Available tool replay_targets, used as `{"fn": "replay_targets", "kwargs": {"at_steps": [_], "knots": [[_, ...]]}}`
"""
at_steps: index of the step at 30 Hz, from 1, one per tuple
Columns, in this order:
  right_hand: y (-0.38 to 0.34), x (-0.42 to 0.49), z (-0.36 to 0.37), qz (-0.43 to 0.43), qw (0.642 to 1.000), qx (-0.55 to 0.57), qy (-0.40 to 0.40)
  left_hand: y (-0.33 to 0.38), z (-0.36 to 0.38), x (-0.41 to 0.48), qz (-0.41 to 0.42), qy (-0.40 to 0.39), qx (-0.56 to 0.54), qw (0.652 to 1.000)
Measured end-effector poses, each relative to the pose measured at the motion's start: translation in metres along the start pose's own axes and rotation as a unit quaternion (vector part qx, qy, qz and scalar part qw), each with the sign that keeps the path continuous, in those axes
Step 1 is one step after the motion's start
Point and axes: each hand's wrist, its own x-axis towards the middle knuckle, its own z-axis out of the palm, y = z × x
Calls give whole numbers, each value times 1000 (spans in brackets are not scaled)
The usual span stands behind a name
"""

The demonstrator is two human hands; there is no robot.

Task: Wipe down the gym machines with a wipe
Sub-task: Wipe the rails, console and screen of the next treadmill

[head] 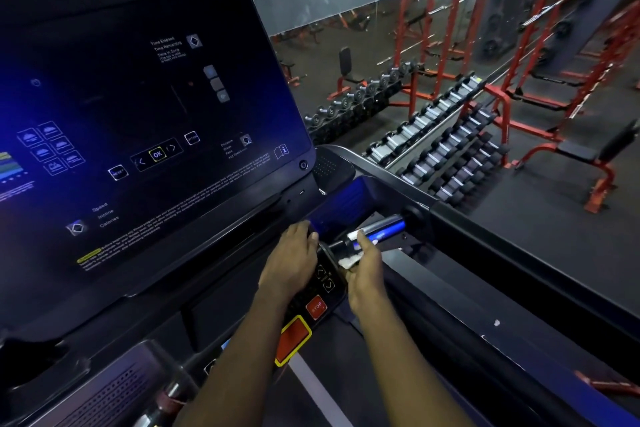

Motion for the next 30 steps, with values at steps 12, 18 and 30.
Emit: {"fn": "replay_targets", "kwargs": {"at_steps": [12, 18, 30], "knots": [[-32, 2, -13, -168, 889, -388, 176, 4, -2, -6, 3, 30, 16, 999], [-74, 29, 28, -331, 694, -638, 36, 13, -8, -11, -9, 111, 7, 994], [-27, 57, 66, -1, 731, -644, -225, 13, -19, -15, -27, 242, -14, 970]]}}
